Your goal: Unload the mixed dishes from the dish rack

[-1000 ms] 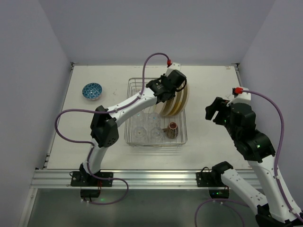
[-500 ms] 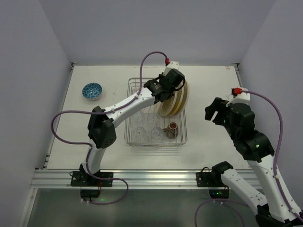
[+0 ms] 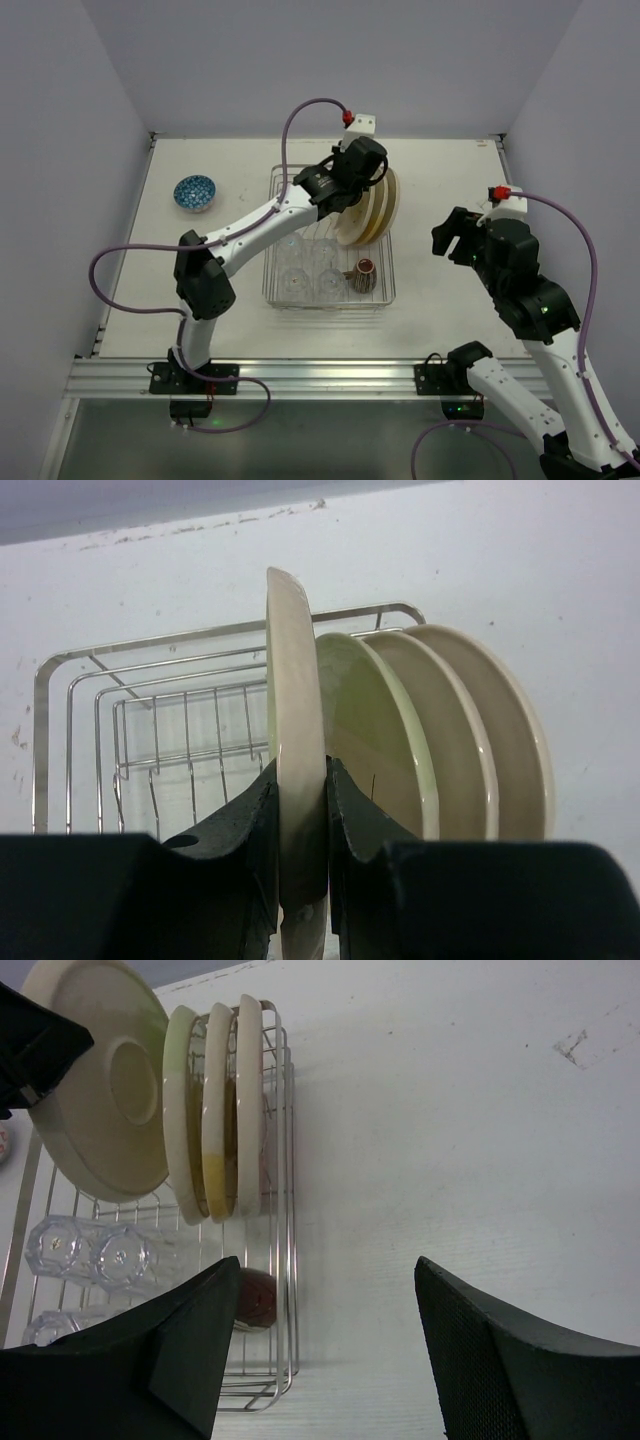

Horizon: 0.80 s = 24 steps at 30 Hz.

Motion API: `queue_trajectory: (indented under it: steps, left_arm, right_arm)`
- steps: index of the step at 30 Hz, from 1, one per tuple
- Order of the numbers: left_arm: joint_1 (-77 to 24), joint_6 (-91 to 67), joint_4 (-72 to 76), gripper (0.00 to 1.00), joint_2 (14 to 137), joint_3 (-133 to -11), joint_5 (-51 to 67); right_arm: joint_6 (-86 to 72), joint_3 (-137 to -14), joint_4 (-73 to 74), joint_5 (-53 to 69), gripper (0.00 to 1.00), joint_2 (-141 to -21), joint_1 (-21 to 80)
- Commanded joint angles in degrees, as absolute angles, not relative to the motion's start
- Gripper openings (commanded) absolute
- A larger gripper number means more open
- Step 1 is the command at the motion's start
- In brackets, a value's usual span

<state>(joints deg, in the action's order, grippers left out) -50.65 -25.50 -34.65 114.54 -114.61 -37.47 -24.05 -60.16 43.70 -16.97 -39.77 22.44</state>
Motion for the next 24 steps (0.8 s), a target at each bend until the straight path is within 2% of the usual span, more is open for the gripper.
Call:
queue_trajectory:
  steps: [1, 14, 24]
  left_arm:
    - [-51.2, -23.4, -26.4, 0.0, 108.1, -116.2, -43.5]
    - [-54.3, -15.7, -22.4, 0.0, 103.6, -114.3, -44.9]
    - [-55.9, -2.6, -15.3, 0.0, 95.3, -103.4, -43.9]
  right_arm:
    - [-23.0, -60.9, 41.6, -16.8, 0.73, -39.7, 22.2]
    - [-24.1, -60.8, 41.4, -18.1, 0.72, -39.7, 22.2]
    - [-26.5, -62.0, 38.7, -20.9, 0.74, -41.2, 22.1]
